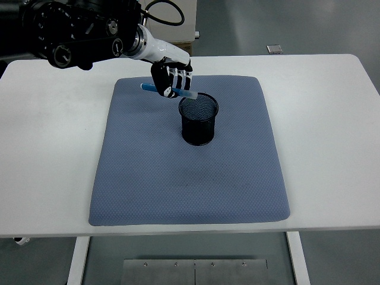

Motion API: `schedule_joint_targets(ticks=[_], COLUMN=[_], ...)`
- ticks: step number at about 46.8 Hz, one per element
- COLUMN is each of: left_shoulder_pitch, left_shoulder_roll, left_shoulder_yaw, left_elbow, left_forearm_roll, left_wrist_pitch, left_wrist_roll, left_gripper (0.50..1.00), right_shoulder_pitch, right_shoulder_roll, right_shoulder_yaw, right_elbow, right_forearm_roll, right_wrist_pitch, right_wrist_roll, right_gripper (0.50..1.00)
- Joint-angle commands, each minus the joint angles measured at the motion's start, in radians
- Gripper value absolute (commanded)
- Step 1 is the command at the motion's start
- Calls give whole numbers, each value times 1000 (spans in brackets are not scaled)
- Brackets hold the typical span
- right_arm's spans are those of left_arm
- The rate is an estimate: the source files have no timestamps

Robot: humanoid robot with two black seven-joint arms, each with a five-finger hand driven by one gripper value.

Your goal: Left hand places marker in pen holder

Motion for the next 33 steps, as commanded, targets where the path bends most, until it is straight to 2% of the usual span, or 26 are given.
schedule_joint_targets(ticks=[1, 28, 33], left_shoulder_pitch=[3, 92, 112], left_shoulder_roll=[-6, -41, -51], left_shoulder_yaw=[-28, -135, -154], left_elbow=[0, 42, 42], left_forearm_roll=[-40, -200, -236], left_wrist_pitch=[6, 89, 90], left_wrist_roll=[0, -3, -20], left_gripper=[500, 500, 500], right_shoulder_pitch=[0, 0, 0], right_shoulder_roll=[0, 0, 0], right_shoulder_yaw=[0, 0, 0], right_elbow=[0, 0, 0], right_forearm_roll=[0, 0, 0], right_wrist_pitch=[0, 0, 0], right_wrist_roll=[0, 0, 0], right_gripper=[1000, 1000, 1000])
